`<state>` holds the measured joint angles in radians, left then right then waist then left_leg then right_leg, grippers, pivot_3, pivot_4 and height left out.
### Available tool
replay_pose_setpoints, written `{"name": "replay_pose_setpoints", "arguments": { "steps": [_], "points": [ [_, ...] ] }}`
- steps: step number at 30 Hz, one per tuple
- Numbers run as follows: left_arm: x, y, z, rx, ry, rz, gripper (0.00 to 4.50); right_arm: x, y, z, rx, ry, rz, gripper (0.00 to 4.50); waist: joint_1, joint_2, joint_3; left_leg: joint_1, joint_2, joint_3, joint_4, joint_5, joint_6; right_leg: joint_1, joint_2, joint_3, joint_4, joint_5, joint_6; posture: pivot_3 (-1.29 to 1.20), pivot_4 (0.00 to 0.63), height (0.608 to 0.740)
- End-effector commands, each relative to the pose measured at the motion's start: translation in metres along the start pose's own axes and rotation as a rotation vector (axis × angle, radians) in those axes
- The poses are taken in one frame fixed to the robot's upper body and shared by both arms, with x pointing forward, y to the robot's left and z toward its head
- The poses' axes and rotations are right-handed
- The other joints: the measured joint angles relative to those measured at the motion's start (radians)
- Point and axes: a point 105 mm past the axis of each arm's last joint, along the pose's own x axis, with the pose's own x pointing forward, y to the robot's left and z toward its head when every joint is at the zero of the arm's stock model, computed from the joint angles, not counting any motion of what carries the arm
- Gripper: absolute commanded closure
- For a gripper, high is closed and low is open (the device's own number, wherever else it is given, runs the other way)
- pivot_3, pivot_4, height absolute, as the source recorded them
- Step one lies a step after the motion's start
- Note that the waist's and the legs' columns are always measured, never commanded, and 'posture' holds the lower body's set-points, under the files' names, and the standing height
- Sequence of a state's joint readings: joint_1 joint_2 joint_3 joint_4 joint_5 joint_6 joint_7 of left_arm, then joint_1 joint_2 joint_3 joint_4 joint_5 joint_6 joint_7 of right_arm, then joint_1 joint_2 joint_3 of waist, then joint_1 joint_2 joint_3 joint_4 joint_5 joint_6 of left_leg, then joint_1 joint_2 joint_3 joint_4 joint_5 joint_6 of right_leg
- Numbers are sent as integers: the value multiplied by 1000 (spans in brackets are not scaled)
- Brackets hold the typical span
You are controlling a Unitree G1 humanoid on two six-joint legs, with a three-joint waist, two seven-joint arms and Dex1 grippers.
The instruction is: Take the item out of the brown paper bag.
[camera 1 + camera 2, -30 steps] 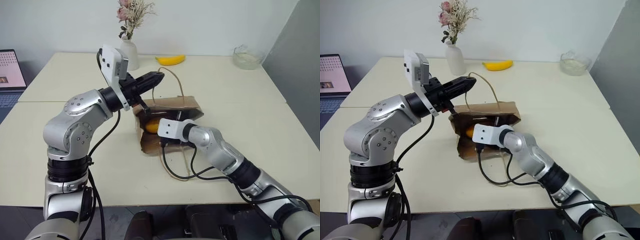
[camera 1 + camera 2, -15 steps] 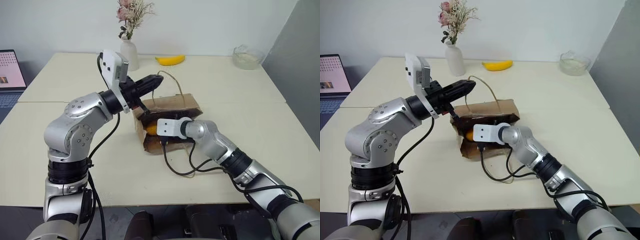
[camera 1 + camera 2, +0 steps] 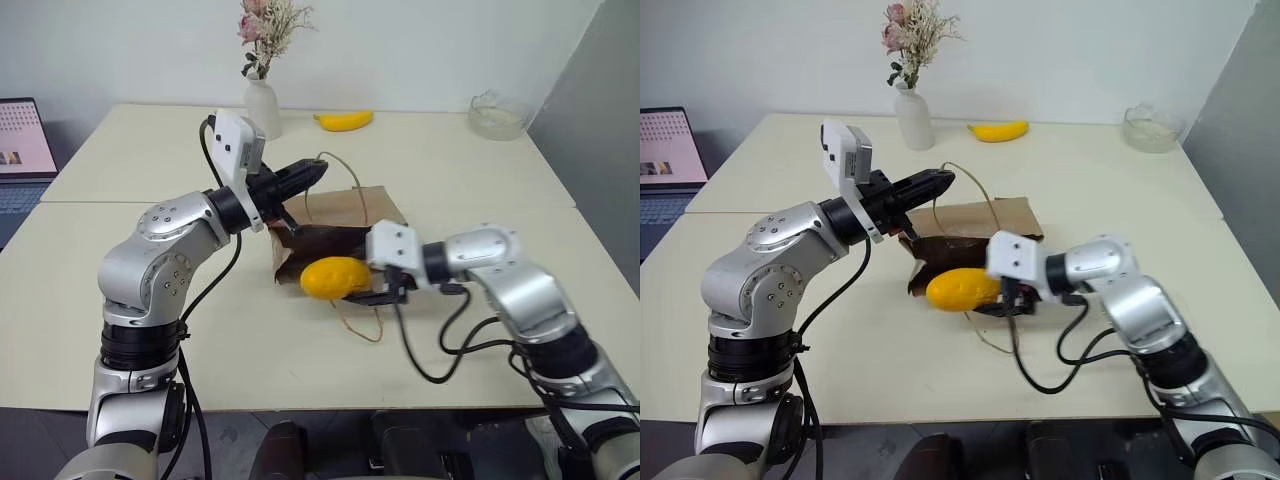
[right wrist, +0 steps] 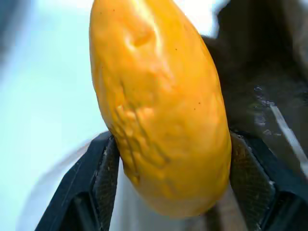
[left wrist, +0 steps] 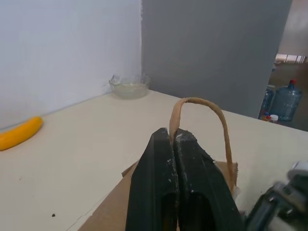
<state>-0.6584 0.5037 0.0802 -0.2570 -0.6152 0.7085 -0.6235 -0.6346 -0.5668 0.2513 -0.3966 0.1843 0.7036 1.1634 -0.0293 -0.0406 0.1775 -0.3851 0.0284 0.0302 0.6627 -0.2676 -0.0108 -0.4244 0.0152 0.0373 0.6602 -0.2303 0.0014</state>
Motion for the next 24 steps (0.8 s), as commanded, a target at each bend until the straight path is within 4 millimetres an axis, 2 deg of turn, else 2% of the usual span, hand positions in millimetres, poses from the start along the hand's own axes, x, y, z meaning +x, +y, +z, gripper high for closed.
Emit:
{"name": "replay_pose_setpoints", "arguments": {
  "steps": [1,4,5,9,12,14,17,21,24],
  "points": [
    [-2,0,6,27,-31,3,4500,-42,-6,20,76,-104,-102,1673,0,0,0,0,0,0,0,0,0,0,0,0,0,0,0,0,150,740],
    [-4,2,4,26,-27,11,4500,-71,-21,14,151,-106,-266,1673,-1,0,0,0,0,1,0,0,0,0,0,1,0,0,0,0,150,740],
    [-4,2,3,28,-24,12,4500,-83,-30,4,164,-70,-345,1673,0,0,0,1,0,1,0,0,0,0,0,1,0,0,0,0,150,740],
    [-3,2,0,35,-14,-1,4500,-129,-53,-64,154,249,-596,1673,0,0,0,1,-1,1,0,0,0,0,0,1,-1,0,0,0,150,740],
    [-1,3,1,44,-14,-7,4500,-143,-62,-112,132,463,-657,1673,-1,-1,0,1,-2,3,0,0,0,0,0,3,-2,0,0,0,150,740],
    [0,2,1,51,-14,-12,4500,-147,-69,-136,110,558,-693,1673,-6,-1,0,1,-1,4,0,0,0,0,0,4,-2,0,0,0,150,740],
    [-1,1,0,56,-13,-15,4500,-144,-69,-152,83,611,-668,1673,-6,1,1,1,-1,4,-1,0,0,-1,1,4,-1,0,0,0,150,740],
    [-2,0,0,56,-11,-15,4500,-144,-63,-160,63,651,-617,1673,-5,2,2,1,0,3,-1,0,0,-1,1,4,-1,0,0,0,150,740],
    [-2,3,-2,57,-8,-7,4500,-154,-64,-155,46,644,-639,659,-3,2,2,0,-1,3,-1,0,0,0,1,4,-1,0,0,0,150,740]
  ]
}}
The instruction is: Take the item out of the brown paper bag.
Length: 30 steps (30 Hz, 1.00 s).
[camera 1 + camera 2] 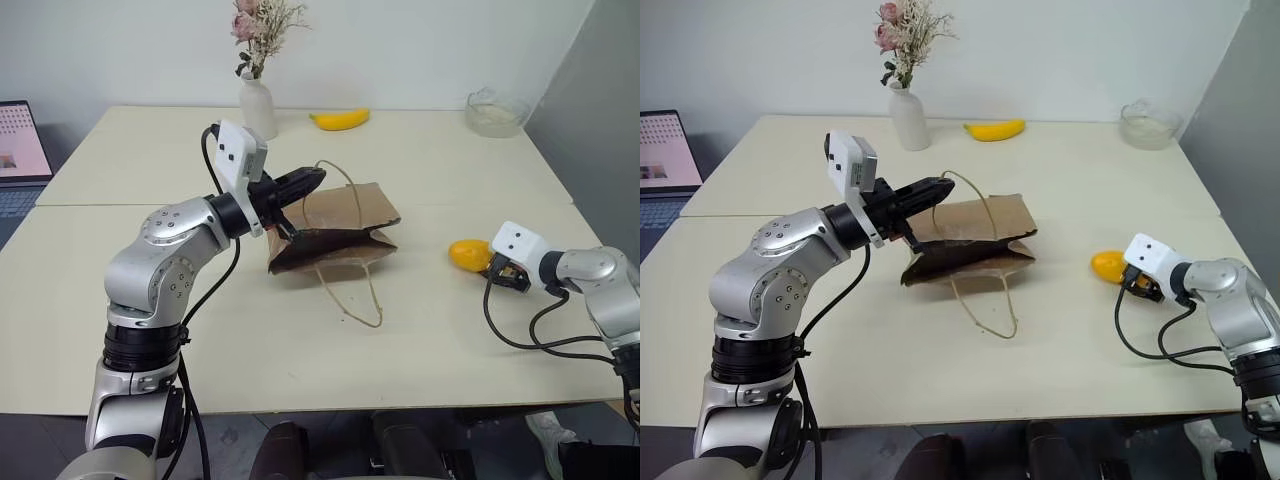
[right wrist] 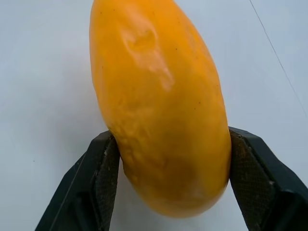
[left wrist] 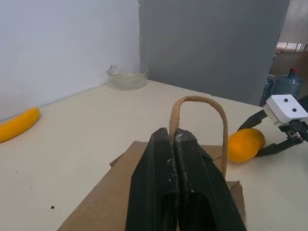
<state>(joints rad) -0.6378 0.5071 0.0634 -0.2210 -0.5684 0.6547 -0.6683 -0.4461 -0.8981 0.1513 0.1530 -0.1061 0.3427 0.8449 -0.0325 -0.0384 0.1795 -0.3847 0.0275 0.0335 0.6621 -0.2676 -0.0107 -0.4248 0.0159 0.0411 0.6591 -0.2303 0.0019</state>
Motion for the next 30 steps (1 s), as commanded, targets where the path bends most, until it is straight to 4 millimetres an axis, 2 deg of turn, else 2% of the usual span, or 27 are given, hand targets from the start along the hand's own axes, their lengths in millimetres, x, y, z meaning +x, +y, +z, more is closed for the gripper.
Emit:
{"name": "replay_pose_setpoints", "arguments": {
  "steps": [1,2,4,7,10,12,13,15,19,25,30],
  "points": [
    [-1,0,8,39,-28,0,4500,-18,-19,7,-39,-29,-69,364,1,0,0,0,0,0,0,0,0,0,0,0,0,0,0,0,150,740],
    [-1,0,8,40,-29,0,4500,-22,-21,7,-31,-36,-76,18,2,0,0,0,0,0,0,0,0,0,0,0,0,0,0,0,150,740],
    [0,5,9,49,-31,7,4500,-48,-26,17,40,-115,-99,18,4,0,0,0,0,0,0,0,0,0,0,0,0,0,0,0,150,740],
    [-1,14,9,57,-32,29,4500,-72,-14,32,84,-214,-67,18,7,0,0,-1,0,-2,0,0,0,0,0,-2,0,-1,1,0,150,740],
    [0,21,7,112,-5,30,4500,-86,11,69,178,-420,26,18,2,0,0,0,1,-2,0,0,0,1,0,-2,0,0,1,0,150,740],
    [-2,32,6,199,27,35,4500,-94,37,115,262,-637,125,18,-4,-1,1,2,1,-1,0,0,0,3,0,-1,1,0,1,0,150,740],
    [-2,37,6,240,37,38,4500,-98,47,131,286,-707,167,18,-7,-1,1,3,1,-1,0,0,0,2,0,-1,2,0,1,0,150,740],
    [-3,44,7,292,51,31,4100,-98,57,149,312,-768,196,0,-7,0,2,4,1,-2,0,0,-1,2,1,-1,4,0,1,0,150,740],
    [-4,49,10,330,62,4,2995,-91,59,161,329,-779,201,0,1,0,2,3,0,-1,0,0,-1,2,0,-2,2,0,0,0,150,740],
    [-20,52,18,348,57,31,1135,-82,55,165,324,-786,212,0,5,0,2,-7,0,-2,1,0,0,-2,-1,-3,-3,0,1,0,150,740],
    [-44,49,21,324,25,165,1135,-76,45,169,351,-837,169,0,0,0,2,-12,1,-1,1,0,0,-8,-1,-2,-2,0,1,0,150,740]
  ]
}}
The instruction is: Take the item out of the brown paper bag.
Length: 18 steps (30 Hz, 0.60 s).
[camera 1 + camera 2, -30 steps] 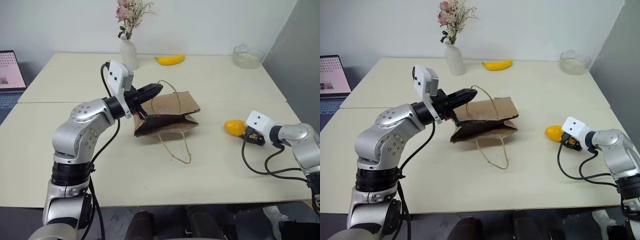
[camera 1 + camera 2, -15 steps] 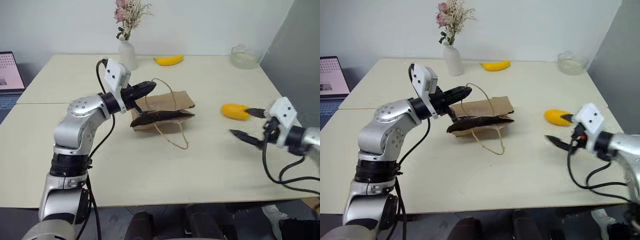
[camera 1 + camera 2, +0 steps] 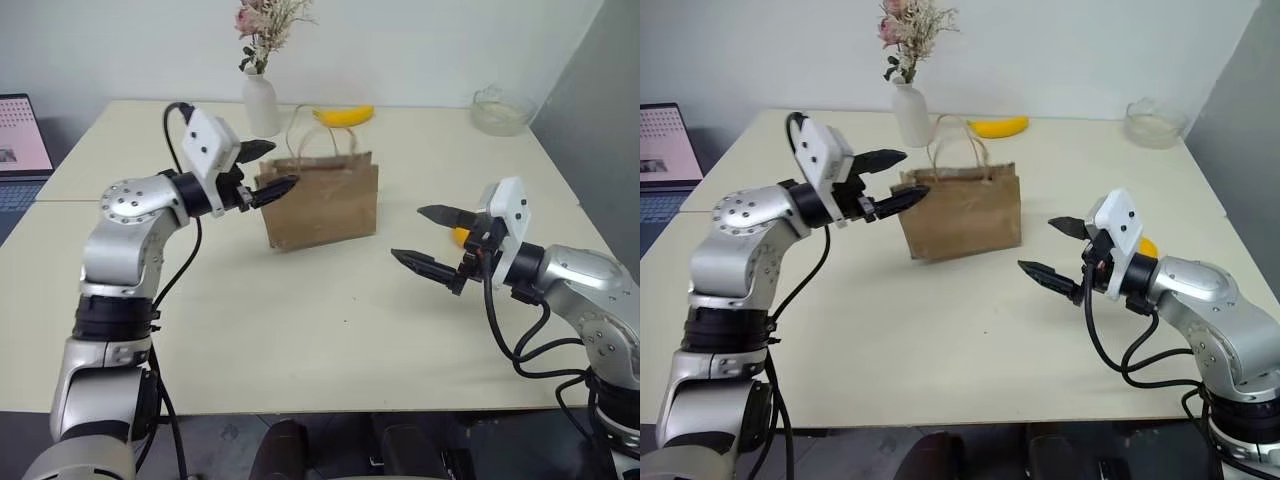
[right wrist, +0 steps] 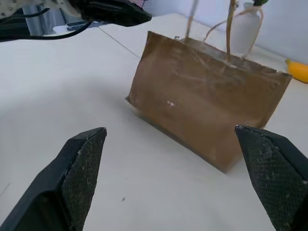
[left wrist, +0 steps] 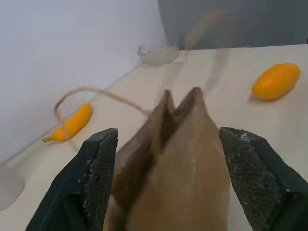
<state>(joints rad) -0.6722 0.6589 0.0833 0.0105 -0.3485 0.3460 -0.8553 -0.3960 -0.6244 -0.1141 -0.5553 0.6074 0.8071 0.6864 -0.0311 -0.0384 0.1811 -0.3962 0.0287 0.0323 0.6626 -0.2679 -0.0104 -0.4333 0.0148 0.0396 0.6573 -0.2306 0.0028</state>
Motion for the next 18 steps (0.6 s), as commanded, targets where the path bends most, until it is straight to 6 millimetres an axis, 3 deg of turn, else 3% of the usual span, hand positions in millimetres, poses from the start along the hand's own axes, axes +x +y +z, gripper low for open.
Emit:
{"name": "replay_pose_setpoints", "arguments": {
  "steps": [1,4,8,13,18],
  "points": [
    [-21,4,17,6,-52,144,1135,3,-9,10,-56,-73,-52,0,-1,0,0,-1,0,0,0,0,0,-2,0,0,1,0,0,0,150,740],
    [-41,-4,3,-18,-28,289,1135,6,-12,3,-99,-109,-97,0,0,0,0,-2,1,0,0,0,0,-4,0,0,4,0,0,0,150,740],
    [-75,-48,-46,-68,117,515,1135,4,-8,-30,-126,-87,-135,0,0,0,-4,0,0,1,0,0,0,-3,-1,2,4,0,0,0,150,740],
    [-85,-89,-75,-126,207,559,1135,6,-12,-58,-66,-91,-210,0,9,-3,-4,-1,0,1,3,1,0,-3,-2,0,5,2,-1,0,150,740],
    [-84,-93,-81,-165,177,603,1135,10,-13,-60,-53,-111,-209,0,5,-3,-4,16,0,1,2,2,2,12,0,1,4,1,-8,0,150,740]
  ]
}}
